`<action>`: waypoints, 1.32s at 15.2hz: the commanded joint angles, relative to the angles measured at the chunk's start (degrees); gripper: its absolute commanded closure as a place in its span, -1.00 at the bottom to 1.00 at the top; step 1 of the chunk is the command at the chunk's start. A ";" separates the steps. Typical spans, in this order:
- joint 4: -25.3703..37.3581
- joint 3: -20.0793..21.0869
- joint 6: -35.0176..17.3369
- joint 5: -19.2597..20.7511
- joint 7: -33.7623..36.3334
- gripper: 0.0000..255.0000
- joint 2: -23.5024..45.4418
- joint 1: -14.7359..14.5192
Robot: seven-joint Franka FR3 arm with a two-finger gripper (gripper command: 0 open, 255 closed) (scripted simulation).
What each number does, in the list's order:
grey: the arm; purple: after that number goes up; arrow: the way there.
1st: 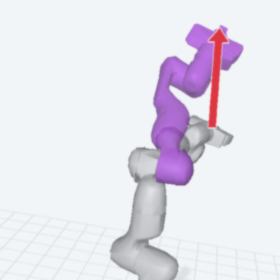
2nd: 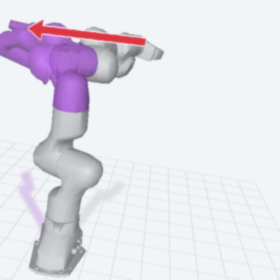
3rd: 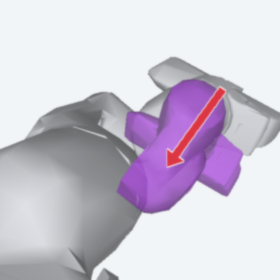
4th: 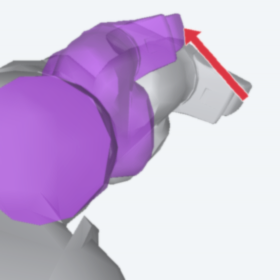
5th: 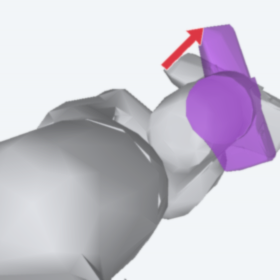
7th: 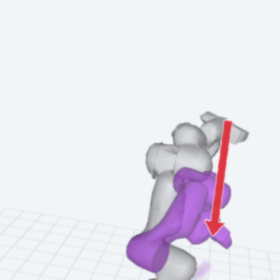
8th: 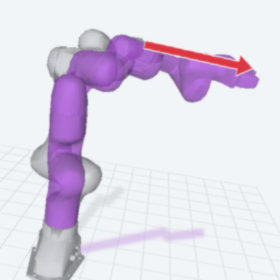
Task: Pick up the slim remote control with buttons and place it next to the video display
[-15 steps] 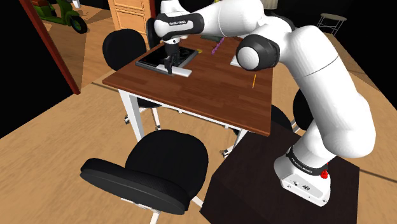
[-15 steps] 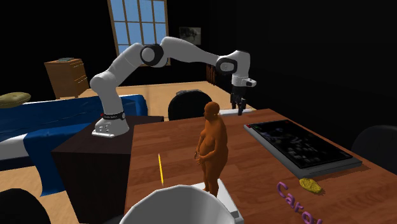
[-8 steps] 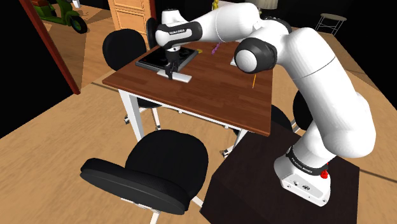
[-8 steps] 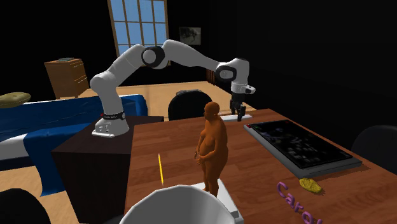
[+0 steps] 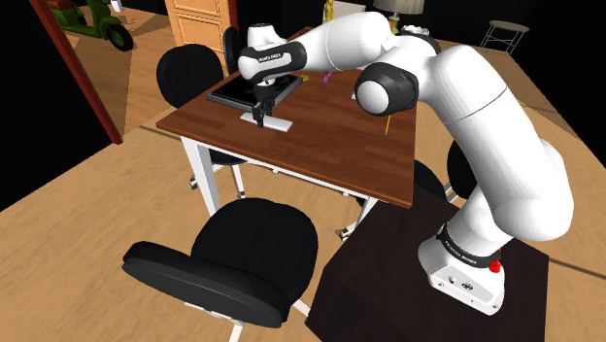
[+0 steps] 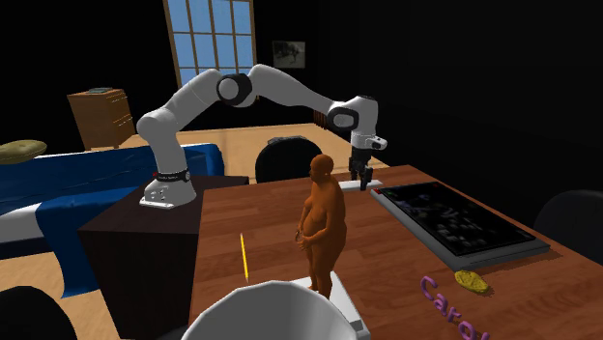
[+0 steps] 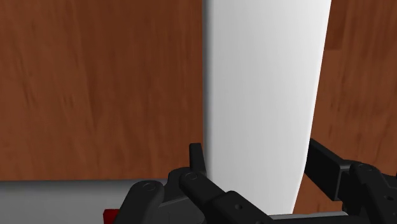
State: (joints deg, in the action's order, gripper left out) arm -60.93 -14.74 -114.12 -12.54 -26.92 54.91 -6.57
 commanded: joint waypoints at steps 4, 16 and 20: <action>0.00 0.00 -0.05 0.00 0.00 -1.00 0.01 0.00; 2.40 -0.44 5.12 0.54 0.37 -1.00 -2.82 0.01; 2.40 -0.44 5.13 0.54 0.37 -1.00 -2.82 0.02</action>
State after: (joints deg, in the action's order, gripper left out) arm -58.55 -15.18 -109.02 -12.00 -26.55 52.09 -6.56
